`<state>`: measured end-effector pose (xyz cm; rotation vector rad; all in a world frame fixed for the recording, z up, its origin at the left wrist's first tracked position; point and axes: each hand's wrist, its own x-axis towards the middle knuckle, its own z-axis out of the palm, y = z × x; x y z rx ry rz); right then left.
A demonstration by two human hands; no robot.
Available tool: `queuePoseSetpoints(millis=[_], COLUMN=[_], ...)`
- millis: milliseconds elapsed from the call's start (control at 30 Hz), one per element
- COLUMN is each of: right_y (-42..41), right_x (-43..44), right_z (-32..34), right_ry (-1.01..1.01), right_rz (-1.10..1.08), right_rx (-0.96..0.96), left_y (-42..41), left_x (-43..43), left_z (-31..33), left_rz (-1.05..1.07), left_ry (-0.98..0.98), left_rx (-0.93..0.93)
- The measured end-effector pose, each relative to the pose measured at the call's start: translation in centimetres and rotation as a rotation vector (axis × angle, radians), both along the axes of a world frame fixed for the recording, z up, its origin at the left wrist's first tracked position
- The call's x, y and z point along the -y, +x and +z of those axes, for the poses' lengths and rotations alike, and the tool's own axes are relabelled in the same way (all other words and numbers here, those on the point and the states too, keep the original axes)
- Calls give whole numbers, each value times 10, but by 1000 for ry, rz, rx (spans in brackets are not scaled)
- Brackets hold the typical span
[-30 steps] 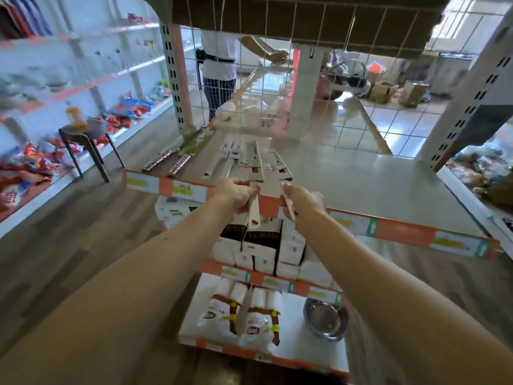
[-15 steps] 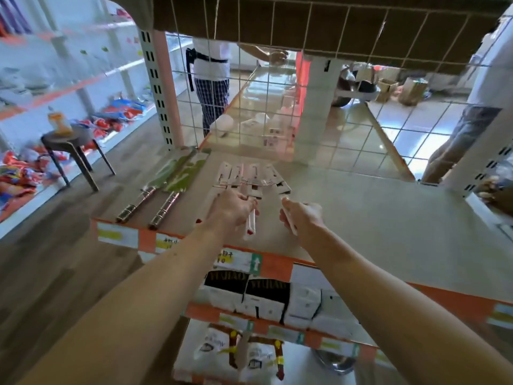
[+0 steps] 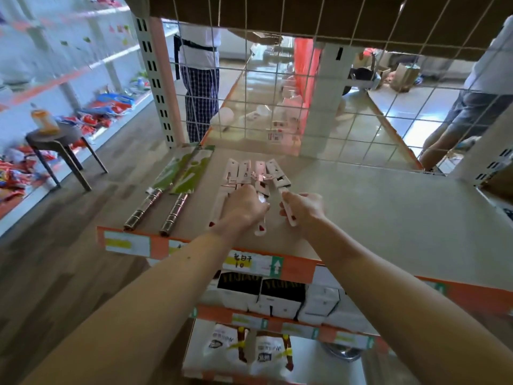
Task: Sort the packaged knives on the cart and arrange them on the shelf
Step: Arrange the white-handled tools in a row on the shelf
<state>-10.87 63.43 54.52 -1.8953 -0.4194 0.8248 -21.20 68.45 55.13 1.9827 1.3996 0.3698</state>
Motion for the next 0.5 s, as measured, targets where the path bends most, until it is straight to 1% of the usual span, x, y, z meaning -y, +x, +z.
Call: queuePoseSetpoints(millis=[67, 133, 267, 400, 500], right_y=[-1, -1, -2, -4, -6], right_x=[-1, -2, 1, 1, 0], right_z=[1, 2, 3, 5, 5], right_ry=[-25, -56, -102, -159, -193], right_rz=[41, 77, 155, 250, 311], right_rx=[44, 109, 290, 409, 505], left_y=[0, -1, -3, -3, -5], left_x=[0, -1, -4, -5, -6], left_z=[3, 3, -1, 0, 0], left_rz=[-59, -112, -182, -212, -218], left_ry=[73, 141, 237, 306, 322], left_rx=[-109, -176, -257, -340, -367])
